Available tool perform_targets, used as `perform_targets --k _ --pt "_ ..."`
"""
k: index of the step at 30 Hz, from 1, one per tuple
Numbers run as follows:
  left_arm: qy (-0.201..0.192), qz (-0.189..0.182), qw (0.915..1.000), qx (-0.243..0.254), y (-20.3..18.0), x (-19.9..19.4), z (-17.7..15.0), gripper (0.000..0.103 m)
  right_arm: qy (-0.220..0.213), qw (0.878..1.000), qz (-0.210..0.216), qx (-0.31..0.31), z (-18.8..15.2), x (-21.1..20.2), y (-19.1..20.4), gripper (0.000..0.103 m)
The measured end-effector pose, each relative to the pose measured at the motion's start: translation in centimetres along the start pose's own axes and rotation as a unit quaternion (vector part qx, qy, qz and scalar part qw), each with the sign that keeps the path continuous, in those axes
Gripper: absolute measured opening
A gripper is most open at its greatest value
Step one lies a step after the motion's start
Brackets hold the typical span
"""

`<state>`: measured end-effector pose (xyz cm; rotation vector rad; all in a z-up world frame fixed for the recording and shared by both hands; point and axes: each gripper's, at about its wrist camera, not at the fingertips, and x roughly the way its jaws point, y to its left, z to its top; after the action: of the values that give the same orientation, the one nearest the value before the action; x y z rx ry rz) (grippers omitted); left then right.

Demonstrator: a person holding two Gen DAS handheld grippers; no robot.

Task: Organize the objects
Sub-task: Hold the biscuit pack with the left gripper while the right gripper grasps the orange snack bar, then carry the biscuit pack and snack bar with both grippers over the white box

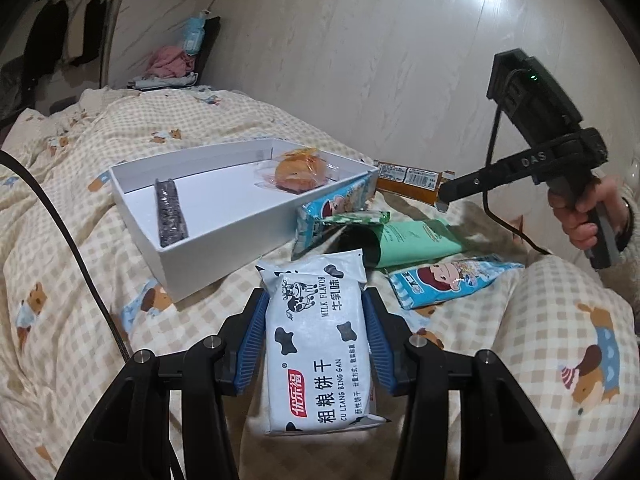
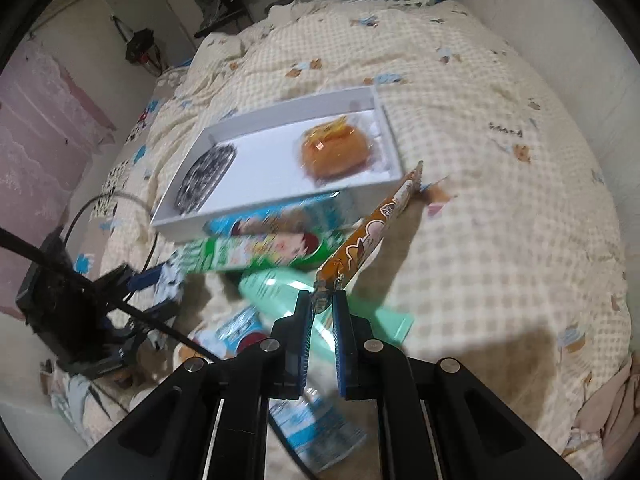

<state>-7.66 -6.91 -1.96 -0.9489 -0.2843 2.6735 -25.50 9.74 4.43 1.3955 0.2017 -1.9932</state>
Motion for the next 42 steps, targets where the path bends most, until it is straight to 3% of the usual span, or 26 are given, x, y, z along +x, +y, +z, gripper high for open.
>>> perform_targets --k 4,8,11,19,21,22,23,25,30,31,33,34,39,42 --pt "-0.003 0.001 1.0 -0.001 0.0 -0.3 -0.1 0.052 -0.018 1.0 -0.015 0.006 0.6 -0.6 -1.8 0.012" --pt "0.001 0.002 1.0 0.003 0.0 -0.1 -0.1 0.052 0.011 0.999 -0.002 0.037 0.1 -0.2 -4.0 0.012" --pt "0.005 0.005 1.0 0.006 -0.2 0.1 -0.2 0.052 0.014 0.998 -0.016 0.053 -0.2 -0.6 -5.5 0.012" --pt "0.011 0.005 0.9999 0.008 -0.3 0.3 -0.3 0.052 -0.006 0.999 -0.012 0.049 1.5 0.1 -6.0 0.013" --pt "0.011 0.005 0.9999 0.009 -0.3 0.4 -0.3 0.052 -0.013 0.999 -0.035 0.027 2.1 0.9 -5.0 0.028" --pt "0.011 0.005 0.9999 0.01 -0.3 0.4 -0.3 0.052 -0.017 0.999 -0.045 0.019 2.2 1.0 -4.8 0.053" --pt "0.011 0.006 0.9999 0.01 -0.3 0.4 -0.3 0.052 -0.025 0.998 -0.059 0.007 2.4 1.2 -4.4 0.07" --pt "0.012 0.008 0.9998 0.012 -0.3 0.4 -0.4 0.052 -0.036 0.996 -0.081 -0.02 2.5 1.5 -3.4 0.07" --pt "0.017 0.012 0.9996 0.019 -0.5 0.7 -0.3 0.052 -0.01 0.984 -0.148 -0.103 1.8 3.0 -1.1 0.069" --pt "0.019 0.013 0.9995 0.02 -0.5 0.8 -0.3 0.052 -0.005 0.981 -0.161 -0.11 1.6 3.3 -0.9 0.064" --pt "0.021 0.014 0.9994 0.021 -0.5 0.9 -0.4 0.052 0.011 0.976 -0.18 -0.118 1.2 3.9 -0.8 0.044" --pt "0.022 0.015 0.9994 0.022 -0.5 0.9 -0.4 0.052 0.012 0.975 -0.186 -0.118 1.2 4.1 -0.8 0.036" --pt "0.038 0.017 0.9989 0.023 -0.5 1.1 -0.5 0.055 -0.004 0.974 -0.192 -0.123 0.8 3.3 -0.8 0.035" --pt "0.067 0.04 0.9955 0.054 -1.3 1.7 -1.2 0.07 -0.009 0.975 -0.18 -0.127 0.8 2.9 -0.8 0.035"
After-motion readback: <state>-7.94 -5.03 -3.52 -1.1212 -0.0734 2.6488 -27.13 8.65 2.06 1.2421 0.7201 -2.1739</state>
